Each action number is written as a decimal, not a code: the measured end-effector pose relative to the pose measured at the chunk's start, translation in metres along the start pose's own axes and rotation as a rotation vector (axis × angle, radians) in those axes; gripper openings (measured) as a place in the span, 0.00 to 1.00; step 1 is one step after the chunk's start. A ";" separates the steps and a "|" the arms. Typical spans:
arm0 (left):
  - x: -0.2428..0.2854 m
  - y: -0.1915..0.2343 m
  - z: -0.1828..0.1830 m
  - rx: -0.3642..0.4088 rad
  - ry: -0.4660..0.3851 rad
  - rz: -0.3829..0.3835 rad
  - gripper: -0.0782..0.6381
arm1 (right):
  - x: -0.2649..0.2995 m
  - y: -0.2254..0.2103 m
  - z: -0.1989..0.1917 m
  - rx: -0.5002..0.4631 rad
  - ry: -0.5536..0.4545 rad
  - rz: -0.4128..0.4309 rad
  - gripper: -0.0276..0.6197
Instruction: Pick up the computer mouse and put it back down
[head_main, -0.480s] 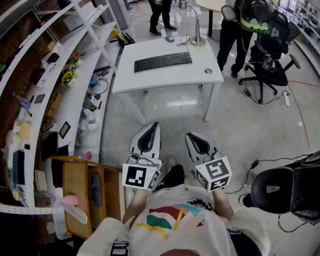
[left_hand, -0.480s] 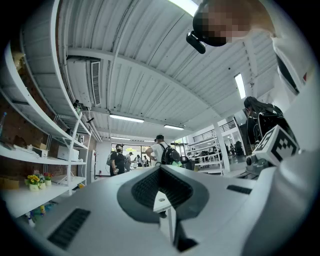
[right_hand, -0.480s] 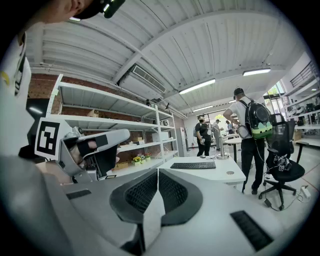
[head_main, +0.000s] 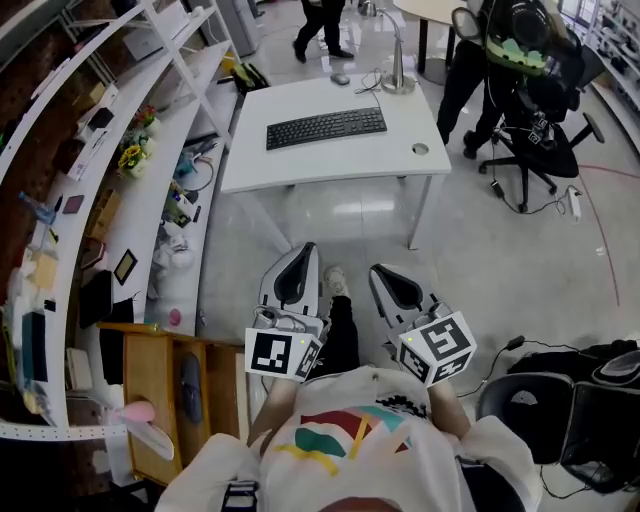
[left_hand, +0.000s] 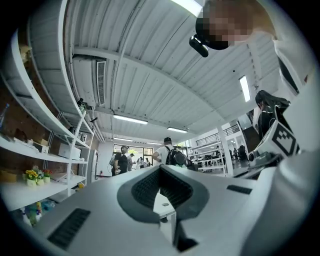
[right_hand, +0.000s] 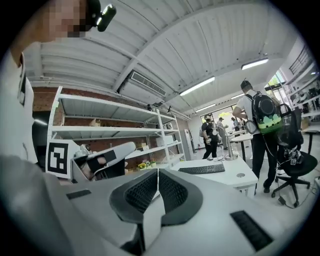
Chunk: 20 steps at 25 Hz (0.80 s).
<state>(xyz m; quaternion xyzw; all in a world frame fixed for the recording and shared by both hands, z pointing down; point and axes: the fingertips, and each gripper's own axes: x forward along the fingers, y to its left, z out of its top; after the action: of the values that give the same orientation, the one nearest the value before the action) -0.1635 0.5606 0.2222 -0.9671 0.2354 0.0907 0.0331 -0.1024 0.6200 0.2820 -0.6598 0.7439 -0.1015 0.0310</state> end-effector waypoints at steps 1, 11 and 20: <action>0.008 0.007 -0.002 -0.002 -0.001 0.004 0.17 | 0.008 -0.006 0.004 0.002 -0.005 0.005 0.06; 0.148 0.114 -0.042 -0.022 0.022 0.008 0.17 | 0.144 -0.121 0.029 0.041 -0.015 -0.092 0.06; 0.311 0.247 -0.091 -0.063 0.098 -0.002 0.17 | 0.323 -0.242 0.057 0.078 0.052 -0.159 0.06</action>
<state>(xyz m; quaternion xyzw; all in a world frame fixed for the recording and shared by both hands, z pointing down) 0.0087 0.1920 0.2465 -0.9712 0.2328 0.0506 -0.0088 0.1026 0.2681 0.3010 -0.7122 0.6853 -0.1496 0.0289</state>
